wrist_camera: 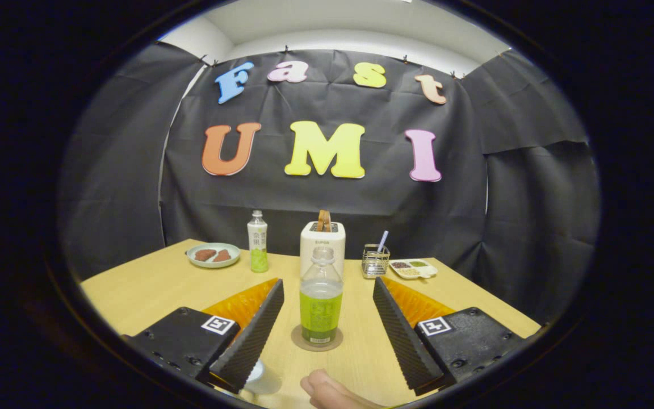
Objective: Take the bottle from table, then pour the juice into the cup, finally place the bottle on the coaster
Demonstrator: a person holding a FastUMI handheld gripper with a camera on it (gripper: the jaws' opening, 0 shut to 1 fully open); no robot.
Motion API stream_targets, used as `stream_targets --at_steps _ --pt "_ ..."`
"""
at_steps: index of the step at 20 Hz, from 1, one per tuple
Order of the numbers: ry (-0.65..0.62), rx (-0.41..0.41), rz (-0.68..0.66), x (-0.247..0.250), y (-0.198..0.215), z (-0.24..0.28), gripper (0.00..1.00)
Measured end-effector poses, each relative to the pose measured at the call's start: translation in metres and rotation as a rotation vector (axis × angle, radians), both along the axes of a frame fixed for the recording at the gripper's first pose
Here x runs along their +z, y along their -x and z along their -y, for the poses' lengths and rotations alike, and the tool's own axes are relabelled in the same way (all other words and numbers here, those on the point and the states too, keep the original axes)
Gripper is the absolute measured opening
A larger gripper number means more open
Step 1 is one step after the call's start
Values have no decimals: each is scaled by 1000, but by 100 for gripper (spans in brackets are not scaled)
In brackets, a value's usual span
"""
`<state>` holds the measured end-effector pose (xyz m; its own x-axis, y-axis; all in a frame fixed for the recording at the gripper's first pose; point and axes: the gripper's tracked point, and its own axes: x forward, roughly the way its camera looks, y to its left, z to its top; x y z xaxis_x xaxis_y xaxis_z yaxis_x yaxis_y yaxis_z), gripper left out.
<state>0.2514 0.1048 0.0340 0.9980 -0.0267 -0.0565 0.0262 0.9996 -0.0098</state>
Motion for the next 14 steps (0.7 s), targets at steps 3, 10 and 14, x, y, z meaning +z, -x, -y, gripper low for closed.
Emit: stream_targets --at_steps 3,10,14 --pt "-21 -14 -18 14 39 7 100" --pt "-13 -8 17 47 119 34 100" --pt "-15 -9 21 52 155 58 100"
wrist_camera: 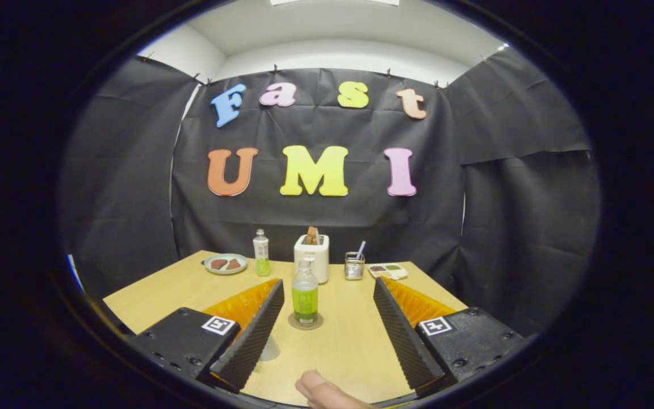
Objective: Take the bottle from table, then pour the juice into the cup, finally place the bottle on the coaster
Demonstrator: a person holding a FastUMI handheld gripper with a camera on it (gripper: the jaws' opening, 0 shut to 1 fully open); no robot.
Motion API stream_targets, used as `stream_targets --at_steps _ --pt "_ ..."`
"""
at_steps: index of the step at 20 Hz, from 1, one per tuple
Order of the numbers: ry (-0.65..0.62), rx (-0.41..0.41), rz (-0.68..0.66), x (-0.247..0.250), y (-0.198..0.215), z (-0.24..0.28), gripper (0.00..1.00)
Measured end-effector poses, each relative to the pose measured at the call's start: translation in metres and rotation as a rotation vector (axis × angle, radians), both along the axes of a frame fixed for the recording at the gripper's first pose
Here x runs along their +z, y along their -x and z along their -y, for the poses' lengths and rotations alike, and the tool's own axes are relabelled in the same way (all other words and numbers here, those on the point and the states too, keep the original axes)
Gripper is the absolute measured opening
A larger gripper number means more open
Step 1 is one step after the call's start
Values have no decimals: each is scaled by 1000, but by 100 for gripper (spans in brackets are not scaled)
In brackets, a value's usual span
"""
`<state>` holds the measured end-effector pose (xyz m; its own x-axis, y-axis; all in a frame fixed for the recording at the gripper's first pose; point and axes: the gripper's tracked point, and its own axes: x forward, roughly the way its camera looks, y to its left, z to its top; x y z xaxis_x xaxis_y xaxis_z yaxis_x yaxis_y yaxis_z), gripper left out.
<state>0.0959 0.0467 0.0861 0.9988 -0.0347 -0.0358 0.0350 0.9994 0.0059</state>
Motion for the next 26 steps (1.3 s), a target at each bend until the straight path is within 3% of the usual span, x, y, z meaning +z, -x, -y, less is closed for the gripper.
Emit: stream_targets --at_steps 10,17,26 --pt "22 2 -16 -43 49 31 100" --pt "-1 -1 -62 -86 55 47 100" --pt "7 0 -53 -94 55 59 100"
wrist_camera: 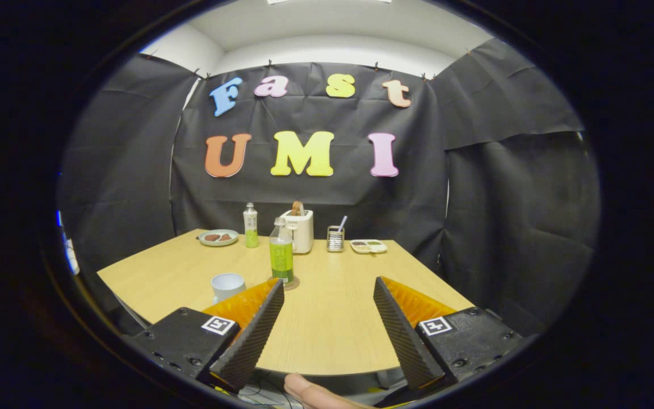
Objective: Take the bottle from table, then pour the juice into the cup, finally place the bottle on the coaster
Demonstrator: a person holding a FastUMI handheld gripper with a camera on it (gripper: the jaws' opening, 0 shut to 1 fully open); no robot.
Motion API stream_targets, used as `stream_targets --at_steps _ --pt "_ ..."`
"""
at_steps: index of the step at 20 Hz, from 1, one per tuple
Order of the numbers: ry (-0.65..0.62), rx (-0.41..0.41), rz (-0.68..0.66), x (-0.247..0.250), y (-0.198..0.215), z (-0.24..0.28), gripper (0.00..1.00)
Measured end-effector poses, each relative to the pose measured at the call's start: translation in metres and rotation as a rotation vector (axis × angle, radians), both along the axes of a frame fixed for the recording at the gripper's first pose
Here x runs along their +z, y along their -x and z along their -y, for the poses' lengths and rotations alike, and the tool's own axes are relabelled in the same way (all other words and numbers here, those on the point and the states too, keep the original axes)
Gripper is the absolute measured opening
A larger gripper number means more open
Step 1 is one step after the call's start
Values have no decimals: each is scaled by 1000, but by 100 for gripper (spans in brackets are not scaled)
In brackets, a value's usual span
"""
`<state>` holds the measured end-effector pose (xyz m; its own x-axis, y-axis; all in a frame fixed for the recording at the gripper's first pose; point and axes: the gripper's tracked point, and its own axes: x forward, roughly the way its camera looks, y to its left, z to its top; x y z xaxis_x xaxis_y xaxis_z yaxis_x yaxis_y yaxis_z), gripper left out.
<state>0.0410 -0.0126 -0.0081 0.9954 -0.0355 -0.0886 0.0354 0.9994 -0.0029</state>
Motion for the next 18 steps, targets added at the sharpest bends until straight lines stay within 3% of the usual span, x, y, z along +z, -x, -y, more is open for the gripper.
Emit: stream_targets --at_steps 18 --pt "10 20 26 -6 2 -11 100"
